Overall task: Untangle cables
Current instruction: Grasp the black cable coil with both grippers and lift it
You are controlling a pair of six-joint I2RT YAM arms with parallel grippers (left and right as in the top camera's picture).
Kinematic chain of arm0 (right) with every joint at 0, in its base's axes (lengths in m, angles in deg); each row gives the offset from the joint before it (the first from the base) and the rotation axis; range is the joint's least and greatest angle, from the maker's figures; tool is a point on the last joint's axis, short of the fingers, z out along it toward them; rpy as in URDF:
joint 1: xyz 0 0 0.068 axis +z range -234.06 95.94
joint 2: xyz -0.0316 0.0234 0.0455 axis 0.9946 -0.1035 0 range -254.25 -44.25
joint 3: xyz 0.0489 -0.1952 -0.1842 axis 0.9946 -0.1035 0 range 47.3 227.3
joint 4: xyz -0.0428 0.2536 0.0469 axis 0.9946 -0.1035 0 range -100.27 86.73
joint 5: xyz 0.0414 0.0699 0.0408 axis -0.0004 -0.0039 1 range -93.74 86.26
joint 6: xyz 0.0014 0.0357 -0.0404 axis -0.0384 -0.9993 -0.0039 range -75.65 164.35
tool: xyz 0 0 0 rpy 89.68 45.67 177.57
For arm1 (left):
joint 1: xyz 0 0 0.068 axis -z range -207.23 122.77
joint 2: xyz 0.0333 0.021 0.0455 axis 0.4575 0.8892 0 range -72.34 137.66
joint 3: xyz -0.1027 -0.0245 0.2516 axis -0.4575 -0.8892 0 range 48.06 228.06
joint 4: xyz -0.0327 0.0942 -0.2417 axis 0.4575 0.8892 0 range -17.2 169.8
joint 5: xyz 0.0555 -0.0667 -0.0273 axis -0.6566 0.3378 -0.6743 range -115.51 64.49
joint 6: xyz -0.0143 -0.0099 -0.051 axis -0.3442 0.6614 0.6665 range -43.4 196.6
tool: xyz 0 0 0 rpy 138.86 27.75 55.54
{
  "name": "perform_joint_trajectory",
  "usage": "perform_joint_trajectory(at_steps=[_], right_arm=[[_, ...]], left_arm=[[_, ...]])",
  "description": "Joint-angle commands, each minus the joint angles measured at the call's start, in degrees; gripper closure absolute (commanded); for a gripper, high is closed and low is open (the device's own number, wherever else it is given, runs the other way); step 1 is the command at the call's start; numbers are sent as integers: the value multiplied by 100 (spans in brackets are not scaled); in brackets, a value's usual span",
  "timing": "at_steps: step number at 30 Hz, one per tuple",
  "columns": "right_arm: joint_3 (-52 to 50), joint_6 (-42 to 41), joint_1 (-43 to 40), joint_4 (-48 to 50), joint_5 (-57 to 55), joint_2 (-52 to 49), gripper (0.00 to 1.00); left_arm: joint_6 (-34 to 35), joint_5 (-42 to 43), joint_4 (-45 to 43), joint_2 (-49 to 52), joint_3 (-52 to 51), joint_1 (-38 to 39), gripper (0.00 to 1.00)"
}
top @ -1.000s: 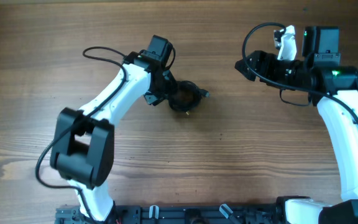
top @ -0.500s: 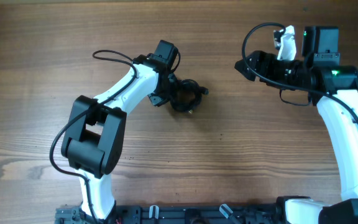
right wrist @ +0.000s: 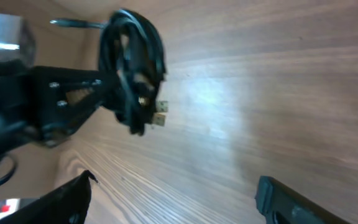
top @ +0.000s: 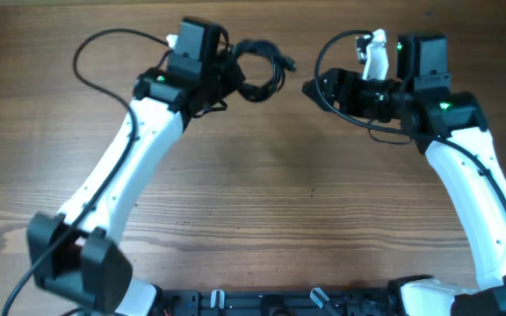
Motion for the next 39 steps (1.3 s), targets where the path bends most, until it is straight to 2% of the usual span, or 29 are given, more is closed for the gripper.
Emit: perform_joint_trajectory(at_steps=[1, 4, 10, 14, 18, 23, 31, 34, 36, 39], right_arm=[[120, -750, 133, 295, -17, -66, 18], [120, -1139, 149, 411, -271, -66, 19], [120, -1082, 232, 538, -317, -81, 20], [118, -1086, 490, 673, -389, -153, 24], [118, -1268, 743, 704, -1228, -223, 33], [118, -1331, 892, 970, -1434, -509, 41], [118, -1631, 890, 922, -2116, -761, 79], [118, -1722, 863, 629, -2492, -761, 91], [118, -1690, 815, 501, -2529, -767, 95], [116, -1668, 702, 317, -2527, -767, 96]], left_arm=[[927, -33, -181, -120, 85, 20, 96], [1644, -33, -188, -118, 85, 59, 96], [2310, 13, -184, -118, 85, 214, 96], [2341, 140, -184, -118, 85, 352, 96], [2341, 212, -184, -118, 85, 507, 96], [2365, 472, -184, -118, 85, 623, 96], [2354, 745, -164, -118, 85, 656, 96], [1974, 876, -330, -142, 85, 586, 96], [1585, 1281, -621, -157, 85, 468, 96], [1515, 1932, -920, -175, 85, 175, 96]])
